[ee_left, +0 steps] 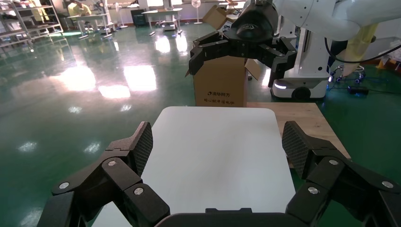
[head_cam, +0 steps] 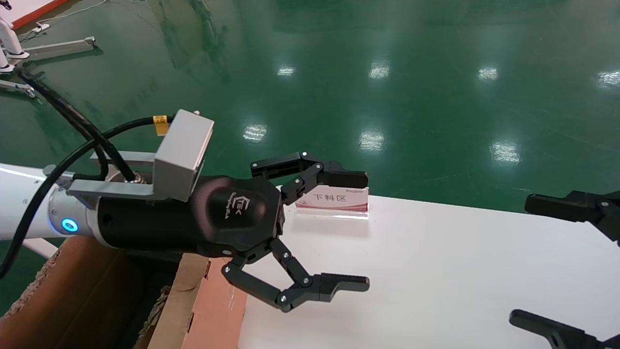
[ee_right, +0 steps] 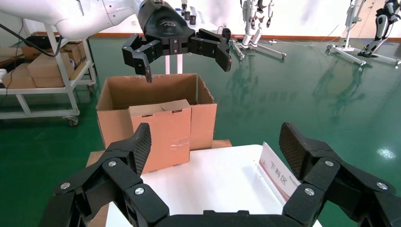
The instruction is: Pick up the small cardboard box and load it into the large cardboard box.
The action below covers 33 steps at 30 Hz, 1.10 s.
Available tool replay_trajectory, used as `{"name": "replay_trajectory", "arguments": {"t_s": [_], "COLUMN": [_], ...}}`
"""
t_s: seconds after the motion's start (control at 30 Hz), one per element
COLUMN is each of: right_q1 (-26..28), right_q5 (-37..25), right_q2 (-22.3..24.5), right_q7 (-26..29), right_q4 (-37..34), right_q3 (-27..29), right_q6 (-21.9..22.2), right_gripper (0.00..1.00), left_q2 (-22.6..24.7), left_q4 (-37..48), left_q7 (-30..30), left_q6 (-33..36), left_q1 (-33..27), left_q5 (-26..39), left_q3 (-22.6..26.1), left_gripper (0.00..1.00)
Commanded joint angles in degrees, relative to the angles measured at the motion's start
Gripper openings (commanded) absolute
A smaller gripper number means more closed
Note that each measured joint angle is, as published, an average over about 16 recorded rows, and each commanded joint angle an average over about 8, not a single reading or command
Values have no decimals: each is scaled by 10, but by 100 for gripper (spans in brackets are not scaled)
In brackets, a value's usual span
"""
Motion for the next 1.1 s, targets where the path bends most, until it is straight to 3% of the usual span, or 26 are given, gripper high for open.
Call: {"name": "replay_trajectory", "arguments": {"t_s": [0.03,0.73,1.1], "right_q1": [0,0,0], "right_q5": [0,0,0], "right_q2": [0,0,0], "right_q7": [0,0,0], "right_q4": [0,0,0], "right_q3": [0,0,0], "right_q6": [0,0,0], "right_gripper": [100,100,100], "left_q2": [0,-3,-19], "left_q4": [0,1,-8], "left_q7": [0,-2,-60], "left_q6": [0,-6,-42], "left_q1": [0,0,-34], "left_q5": [0,7,75], "left_q3": [0,6,60], "left_gripper": [100,100,100]}}
